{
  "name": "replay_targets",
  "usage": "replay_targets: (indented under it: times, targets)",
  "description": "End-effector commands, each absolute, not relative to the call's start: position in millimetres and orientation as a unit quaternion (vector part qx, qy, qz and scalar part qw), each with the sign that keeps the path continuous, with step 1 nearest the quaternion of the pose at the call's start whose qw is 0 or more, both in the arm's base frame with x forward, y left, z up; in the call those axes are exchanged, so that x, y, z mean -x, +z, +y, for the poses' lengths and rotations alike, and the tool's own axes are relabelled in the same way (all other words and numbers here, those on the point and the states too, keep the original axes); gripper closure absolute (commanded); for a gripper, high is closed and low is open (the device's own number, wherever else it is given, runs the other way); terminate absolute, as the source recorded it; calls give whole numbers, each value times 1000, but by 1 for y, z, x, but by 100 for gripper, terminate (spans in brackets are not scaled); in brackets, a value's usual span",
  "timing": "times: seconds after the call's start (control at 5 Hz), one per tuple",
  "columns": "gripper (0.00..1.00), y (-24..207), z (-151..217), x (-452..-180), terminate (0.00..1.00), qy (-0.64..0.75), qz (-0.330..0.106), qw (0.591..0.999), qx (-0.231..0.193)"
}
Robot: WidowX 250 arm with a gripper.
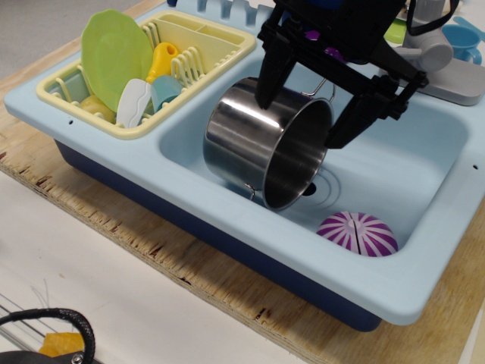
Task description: Flip pot upright which is in sink
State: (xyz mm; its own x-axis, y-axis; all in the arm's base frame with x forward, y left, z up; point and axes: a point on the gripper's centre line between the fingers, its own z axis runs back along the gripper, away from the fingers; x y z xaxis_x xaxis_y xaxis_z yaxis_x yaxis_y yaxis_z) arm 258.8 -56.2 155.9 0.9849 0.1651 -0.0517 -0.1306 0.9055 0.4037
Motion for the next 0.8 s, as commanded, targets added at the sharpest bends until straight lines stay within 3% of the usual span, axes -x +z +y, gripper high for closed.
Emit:
replay_targets:
  times: [0.0, 0.4, 0.6]
  targets:
    - [0, 162, -57, -270, 0, 70, 11, 970, -234]
    - [0, 142, -44, -294, 0, 59, 15, 971, -230]
    - [0, 132, -33, -305, 0, 57, 39, 969, -238]
